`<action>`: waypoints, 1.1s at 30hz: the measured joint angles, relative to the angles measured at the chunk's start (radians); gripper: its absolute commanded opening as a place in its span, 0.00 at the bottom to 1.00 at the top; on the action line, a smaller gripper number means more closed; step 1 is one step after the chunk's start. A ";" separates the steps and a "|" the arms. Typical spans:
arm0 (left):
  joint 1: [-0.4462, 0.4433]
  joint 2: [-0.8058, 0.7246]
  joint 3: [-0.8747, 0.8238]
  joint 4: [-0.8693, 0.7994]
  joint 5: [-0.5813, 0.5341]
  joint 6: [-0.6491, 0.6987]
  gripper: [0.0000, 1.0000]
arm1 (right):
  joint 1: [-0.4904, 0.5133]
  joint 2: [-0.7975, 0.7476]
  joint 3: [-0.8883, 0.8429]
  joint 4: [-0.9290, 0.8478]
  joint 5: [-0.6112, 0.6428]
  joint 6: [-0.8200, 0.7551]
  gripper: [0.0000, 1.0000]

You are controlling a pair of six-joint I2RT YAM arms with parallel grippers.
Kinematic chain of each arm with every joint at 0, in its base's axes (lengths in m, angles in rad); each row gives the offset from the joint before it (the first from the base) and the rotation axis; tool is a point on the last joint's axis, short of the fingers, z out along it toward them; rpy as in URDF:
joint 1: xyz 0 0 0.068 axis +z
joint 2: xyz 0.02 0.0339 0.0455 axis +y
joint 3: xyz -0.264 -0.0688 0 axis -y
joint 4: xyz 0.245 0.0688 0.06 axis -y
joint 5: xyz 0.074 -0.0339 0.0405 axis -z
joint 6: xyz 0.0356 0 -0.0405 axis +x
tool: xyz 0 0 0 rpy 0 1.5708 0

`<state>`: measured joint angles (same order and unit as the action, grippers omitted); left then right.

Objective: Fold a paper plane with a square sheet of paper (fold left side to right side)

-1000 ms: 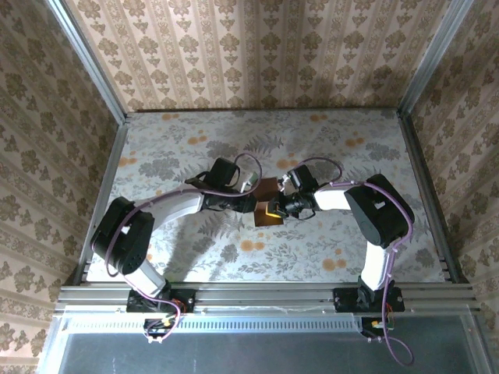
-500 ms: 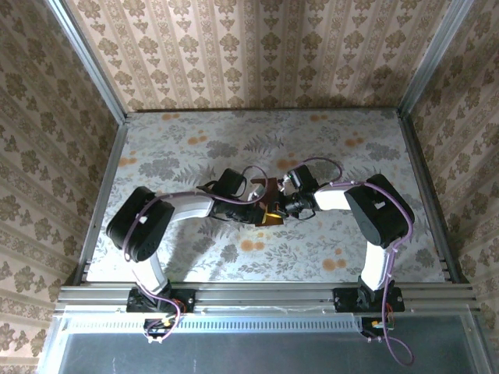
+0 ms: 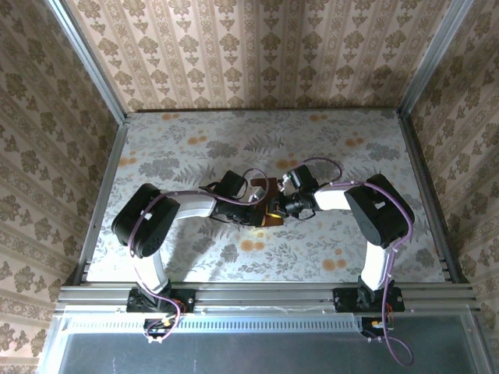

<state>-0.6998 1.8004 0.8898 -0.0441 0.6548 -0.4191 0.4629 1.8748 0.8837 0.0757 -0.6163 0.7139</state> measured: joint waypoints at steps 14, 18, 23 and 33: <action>0.001 0.002 -0.028 0.009 -0.027 0.000 0.00 | 0.000 0.000 0.000 -0.003 0.002 -0.003 0.00; 0.001 0.002 -0.036 0.023 -0.026 0.000 0.00 | 0.000 0.000 0.001 -0.005 0.003 -0.005 0.00; 0.004 -0.005 -0.057 0.053 -0.021 0.000 0.00 | 0.000 0.000 0.007 -0.016 0.006 -0.008 0.00; 0.006 -0.058 -0.119 0.050 0.008 -0.008 0.00 | 0.003 0.000 0.012 -0.031 0.007 -0.011 0.00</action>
<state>-0.6937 1.7428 0.7704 0.0059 0.6632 -0.4274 0.4656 1.8748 0.8959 0.0452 -0.6094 0.7025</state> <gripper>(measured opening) 0.049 0.062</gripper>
